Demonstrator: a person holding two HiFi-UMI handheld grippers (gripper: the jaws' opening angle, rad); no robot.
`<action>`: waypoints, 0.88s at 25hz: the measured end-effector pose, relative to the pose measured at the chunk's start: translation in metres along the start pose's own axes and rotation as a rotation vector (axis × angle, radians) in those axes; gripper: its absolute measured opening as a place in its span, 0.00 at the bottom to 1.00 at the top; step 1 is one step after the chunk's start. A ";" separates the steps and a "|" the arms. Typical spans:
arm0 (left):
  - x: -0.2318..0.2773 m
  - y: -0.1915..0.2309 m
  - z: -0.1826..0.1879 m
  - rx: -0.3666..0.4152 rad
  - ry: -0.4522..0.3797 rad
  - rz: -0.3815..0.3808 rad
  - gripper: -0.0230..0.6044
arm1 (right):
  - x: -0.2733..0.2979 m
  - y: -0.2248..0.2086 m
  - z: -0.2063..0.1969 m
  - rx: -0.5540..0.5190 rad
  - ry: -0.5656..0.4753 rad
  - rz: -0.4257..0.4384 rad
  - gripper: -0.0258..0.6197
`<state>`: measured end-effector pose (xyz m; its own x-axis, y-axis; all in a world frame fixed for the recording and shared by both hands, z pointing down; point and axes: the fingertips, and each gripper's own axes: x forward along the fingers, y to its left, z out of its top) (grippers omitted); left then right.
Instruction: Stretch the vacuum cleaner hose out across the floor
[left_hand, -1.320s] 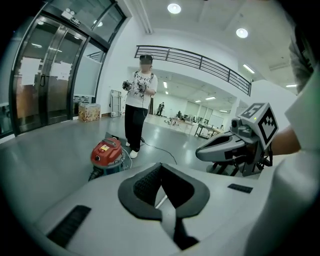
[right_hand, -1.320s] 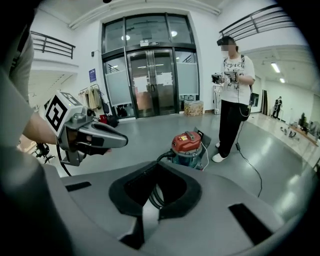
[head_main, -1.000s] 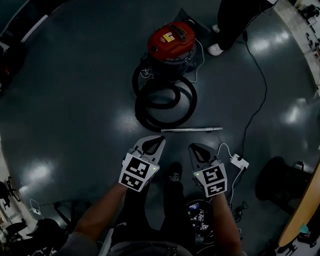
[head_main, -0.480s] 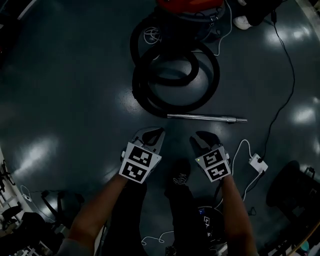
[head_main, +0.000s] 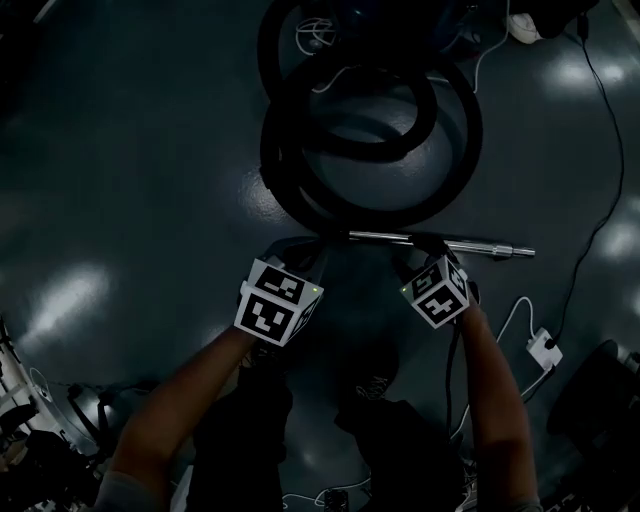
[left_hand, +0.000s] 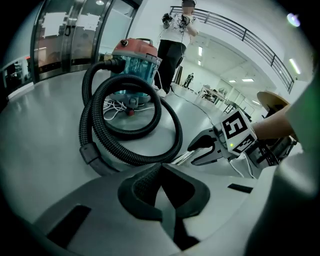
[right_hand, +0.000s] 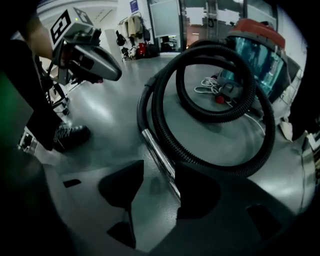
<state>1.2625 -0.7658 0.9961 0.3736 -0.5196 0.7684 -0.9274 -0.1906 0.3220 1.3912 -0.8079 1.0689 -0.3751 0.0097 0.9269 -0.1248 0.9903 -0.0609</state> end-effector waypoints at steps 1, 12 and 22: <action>0.008 0.005 -0.005 0.007 0.008 0.000 0.05 | 0.012 -0.004 -0.004 -0.049 0.027 0.004 0.32; 0.046 0.023 -0.039 -0.009 0.075 -0.041 0.05 | 0.071 -0.017 -0.035 -0.356 0.191 0.047 0.34; 0.011 0.005 -0.046 -0.077 0.181 -0.145 0.05 | 0.030 0.019 -0.013 -0.462 0.159 0.180 0.31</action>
<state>1.2628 -0.7344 1.0319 0.5064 -0.3329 0.7954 -0.8622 -0.1843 0.4718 1.3899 -0.7873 1.1008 -0.2043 0.1704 0.9640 0.3603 0.9287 -0.0878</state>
